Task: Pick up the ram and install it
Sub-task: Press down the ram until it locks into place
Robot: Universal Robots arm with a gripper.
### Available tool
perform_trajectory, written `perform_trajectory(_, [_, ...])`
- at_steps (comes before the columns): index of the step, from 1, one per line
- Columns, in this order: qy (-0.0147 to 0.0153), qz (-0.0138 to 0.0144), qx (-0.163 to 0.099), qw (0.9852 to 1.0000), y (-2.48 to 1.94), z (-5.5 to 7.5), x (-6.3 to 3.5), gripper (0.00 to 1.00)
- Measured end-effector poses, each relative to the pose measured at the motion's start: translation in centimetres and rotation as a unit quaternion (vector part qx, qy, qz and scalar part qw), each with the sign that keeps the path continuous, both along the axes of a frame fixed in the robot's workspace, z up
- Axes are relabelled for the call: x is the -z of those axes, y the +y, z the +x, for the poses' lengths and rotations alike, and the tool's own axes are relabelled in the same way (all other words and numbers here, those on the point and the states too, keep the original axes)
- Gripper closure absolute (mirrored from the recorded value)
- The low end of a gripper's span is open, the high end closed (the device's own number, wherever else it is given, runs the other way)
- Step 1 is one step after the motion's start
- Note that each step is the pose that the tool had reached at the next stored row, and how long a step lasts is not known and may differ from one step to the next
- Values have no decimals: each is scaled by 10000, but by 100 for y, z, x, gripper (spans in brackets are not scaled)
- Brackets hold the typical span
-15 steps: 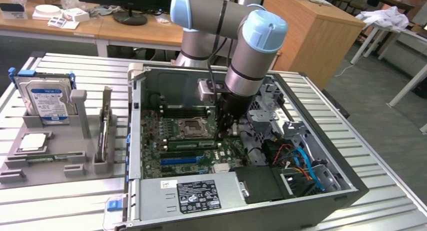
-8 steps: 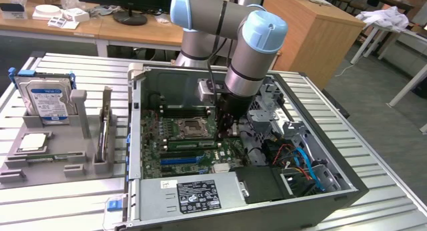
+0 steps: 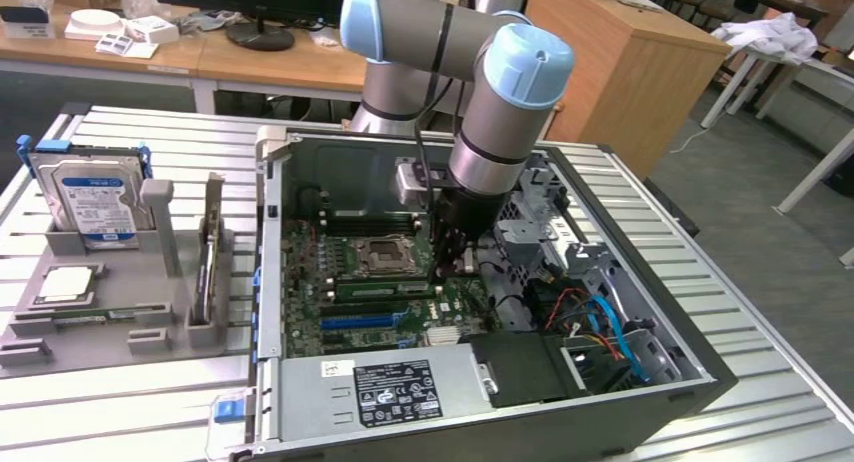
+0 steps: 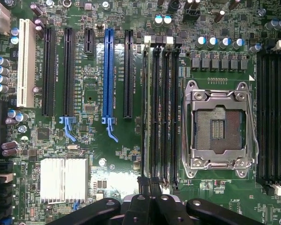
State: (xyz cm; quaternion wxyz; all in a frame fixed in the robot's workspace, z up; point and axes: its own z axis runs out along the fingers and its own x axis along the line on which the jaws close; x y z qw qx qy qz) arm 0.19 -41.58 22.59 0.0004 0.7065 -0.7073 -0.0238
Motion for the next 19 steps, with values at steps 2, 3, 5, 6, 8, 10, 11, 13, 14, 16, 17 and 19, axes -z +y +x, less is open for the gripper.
perform_trajectory(2, [0,1,0,10000,0,0,1,89])
perform_trajectory(3, [0,1,0,10000,0,0,3,89])
perform_trajectory(5, [0,1,0,10000,1,0,7,89])
perform_trajectory(6, [0,1,0,10000,0,0,9,89])
perform_trajectory(8, [0,0,0,10000,0,0,11,89])
perform_trajectory(10, [0,0,0,10000,0,0,13,89])
perform_trajectory(11, [0,1,0,10000,0,0,13,89])
perform_trajectory(13, [-1,3,0,10000,1,0,19,89])
perform_trajectory(14, [-1,1,0,10000,1,0,21,89])
perform_trajectory(16, [0,-1,0,10000,0,0,25,89])
perform_trajectory(17, [0,0,0,10000,0,0,27,89])
perform_trajectory(19, [0,0,0,10000,0,0,28,89])
